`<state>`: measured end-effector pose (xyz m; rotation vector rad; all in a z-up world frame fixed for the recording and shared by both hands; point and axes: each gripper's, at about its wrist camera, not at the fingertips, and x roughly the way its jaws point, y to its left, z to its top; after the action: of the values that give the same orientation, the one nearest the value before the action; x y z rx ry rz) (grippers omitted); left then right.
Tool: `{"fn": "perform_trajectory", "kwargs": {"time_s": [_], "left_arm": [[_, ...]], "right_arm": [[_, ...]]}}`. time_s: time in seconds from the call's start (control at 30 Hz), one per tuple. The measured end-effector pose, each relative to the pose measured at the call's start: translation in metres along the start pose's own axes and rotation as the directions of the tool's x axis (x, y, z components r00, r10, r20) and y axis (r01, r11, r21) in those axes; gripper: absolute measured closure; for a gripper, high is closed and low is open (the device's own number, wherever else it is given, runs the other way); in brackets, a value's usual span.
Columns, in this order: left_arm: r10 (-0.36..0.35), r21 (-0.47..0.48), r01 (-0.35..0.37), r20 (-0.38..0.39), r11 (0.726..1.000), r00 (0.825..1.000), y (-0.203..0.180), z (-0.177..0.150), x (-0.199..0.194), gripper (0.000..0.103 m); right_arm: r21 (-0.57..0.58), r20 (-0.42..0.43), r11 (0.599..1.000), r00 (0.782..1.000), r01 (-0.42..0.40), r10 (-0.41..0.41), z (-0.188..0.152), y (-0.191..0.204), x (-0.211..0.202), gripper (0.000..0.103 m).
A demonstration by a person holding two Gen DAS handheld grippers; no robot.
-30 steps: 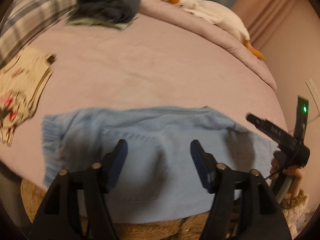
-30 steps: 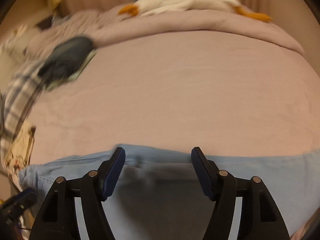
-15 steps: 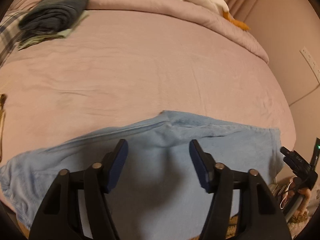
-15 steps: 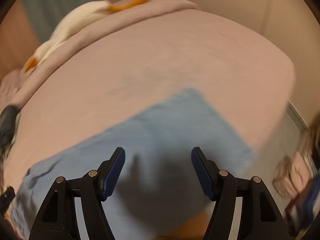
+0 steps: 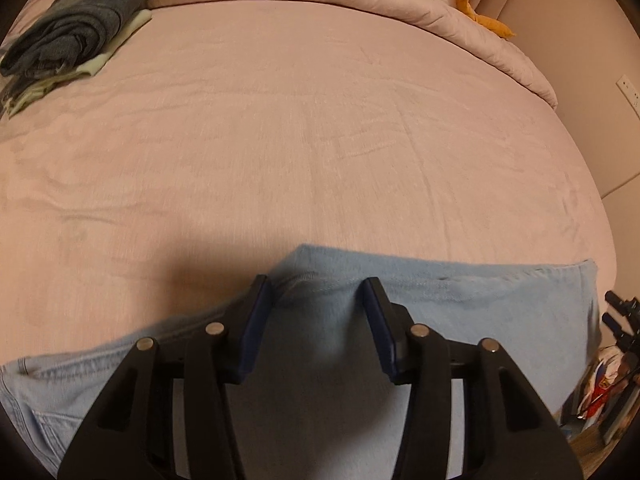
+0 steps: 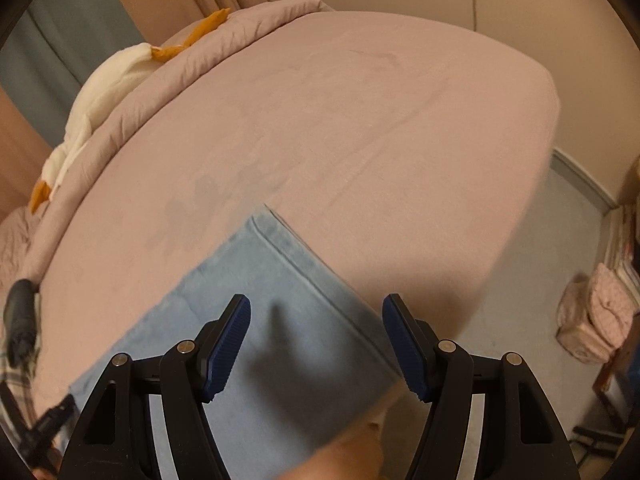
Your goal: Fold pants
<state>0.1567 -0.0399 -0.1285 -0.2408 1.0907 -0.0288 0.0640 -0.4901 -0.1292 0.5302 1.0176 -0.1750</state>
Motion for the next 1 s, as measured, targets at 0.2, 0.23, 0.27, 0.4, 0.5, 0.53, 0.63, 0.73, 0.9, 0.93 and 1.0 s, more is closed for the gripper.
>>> {"fn": "perform_trajectory", "kwargs": {"time_s": [0.2, 0.23, 0.27, 0.4, 0.5, 0.53, 0.63, 0.73, 0.9, 0.93, 1.0], "left_arm": [[-0.002, -0.017, 0.002, -0.002, 1.0, 1.0, 0.0, 0.007, 0.008, 0.053], [-0.002, -0.017, 0.002, -0.001, 1.0, 1.0, -0.001, 0.007, 0.008, 0.053], [-0.001, -0.016, 0.001, 0.0, 1.0, 1.0, -0.001, 0.007, 0.009, 0.053], [0.006, -0.006, -0.006, 0.007, 1.0, 1.0, -0.003, 0.007, 0.01, 0.053], [0.004, -0.011, -0.004, 0.006, 1.0, 1.0, -0.003, 0.006, 0.01, 0.053], [0.003, -0.014, -0.003, 0.005, 1.0, 1.0, -0.003, 0.006, 0.009, 0.053], [-0.001, -0.021, 0.001, 0.003, 1.0, 1.0, -0.003, 0.007, 0.01, 0.053], [0.0, -0.017, 0.0, 0.002, 1.0, 1.0, -0.004, 0.008, 0.01, 0.053], [0.003, -0.014, -0.003, 0.002, 1.0, 1.0, -0.005, 0.008, 0.009, 0.053], [0.004, -0.015, -0.004, 0.0, 1.0, 1.0, -0.005, 0.008, 0.008, 0.053], [0.02, -0.038, -0.02, -0.012, 0.999, 1.0, -0.004, 0.008, 0.003, 0.055]], "right_arm": [[-0.014, -0.02, 0.999, 0.999, -0.031, 0.031, 0.02, 0.008, 0.02, 0.035], [-0.021, -0.021, 1.0, 1.0, -0.023, 0.022, 0.024, 0.011, 0.024, 0.035], [-0.029, -0.022, 1.0, 1.0, -0.007, 0.006, 0.028, 0.015, 0.029, 0.035], [-0.068, -0.032, 0.997, 0.998, 0.046, -0.048, 0.039, 0.027, 0.049, 0.035], [-0.131, -0.016, 0.991, 1.0, 0.022, -0.024, 0.04, 0.038, 0.055, 0.085], [-0.128, -0.008, 0.99, 0.998, 0.055, -0.056, 0.04, 0.041, 0.055, 0.086], [-0.128, 0.042, 0.988, 0.996, 0.081, -0.076, 0.042, 0.046, 0.044, 0.092], [-0.133, 0.065, 0.988, 0.995, 0.085, -0.076, 0.043, 0.048, 0.037, 0.092], [-0.126, 0.022, 0.987, 0.995, 0.098, -0.096, 0.042, 0.044, 0.064, 0.092], [-0.126, 0.031, 0.987, 0.995, 0.098, -0.094, 0.041, 0.043, 0.064, 0.092], [-0.134, 0.033, 0.985, 0.994, 0.109, -0.105, 0.043, 0.047, 0.066, 0.092]]}}
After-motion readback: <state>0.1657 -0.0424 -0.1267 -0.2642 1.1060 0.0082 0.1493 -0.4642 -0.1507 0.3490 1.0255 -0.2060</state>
